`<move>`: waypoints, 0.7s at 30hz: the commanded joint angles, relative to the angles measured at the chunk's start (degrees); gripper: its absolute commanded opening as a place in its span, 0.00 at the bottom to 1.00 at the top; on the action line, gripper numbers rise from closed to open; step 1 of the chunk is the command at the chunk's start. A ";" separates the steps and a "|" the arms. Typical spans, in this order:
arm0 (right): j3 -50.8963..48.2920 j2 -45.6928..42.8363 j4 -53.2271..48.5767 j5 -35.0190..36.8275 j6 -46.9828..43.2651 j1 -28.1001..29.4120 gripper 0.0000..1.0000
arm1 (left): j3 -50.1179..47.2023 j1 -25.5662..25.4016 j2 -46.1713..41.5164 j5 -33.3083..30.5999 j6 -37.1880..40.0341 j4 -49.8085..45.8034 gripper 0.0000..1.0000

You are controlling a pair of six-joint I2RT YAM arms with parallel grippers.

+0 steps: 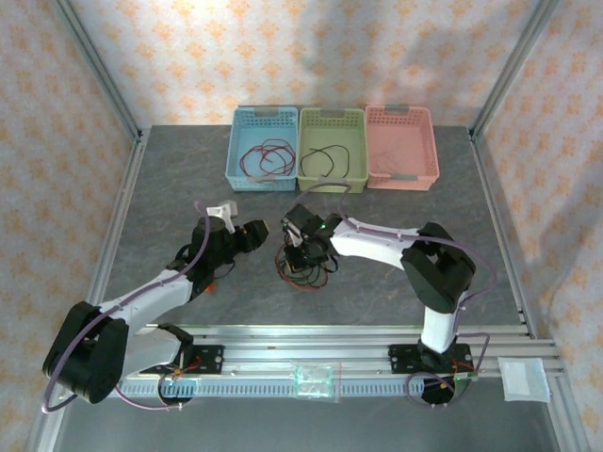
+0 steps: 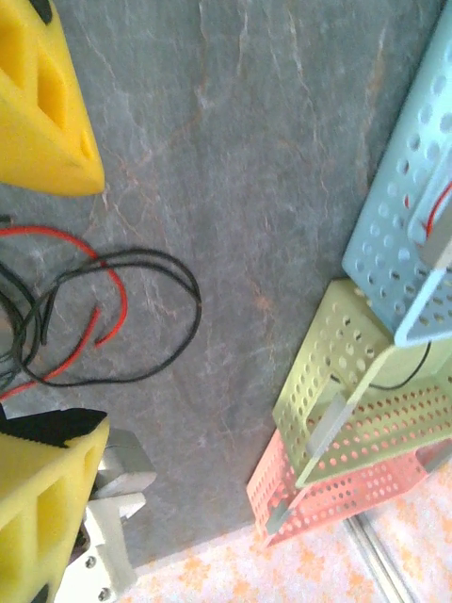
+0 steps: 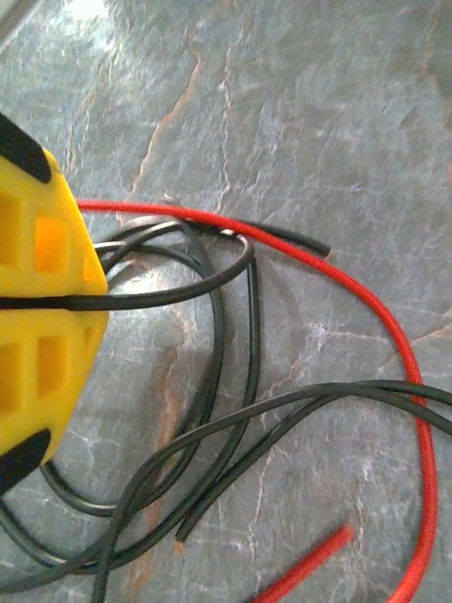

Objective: Untangle the cables

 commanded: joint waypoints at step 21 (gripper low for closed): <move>6.15 -11.93 8.05 -0.21 13.50 -7.59 0.00 | -3.13 -7.12 -1.25 0.54 7.64 11.68 0.65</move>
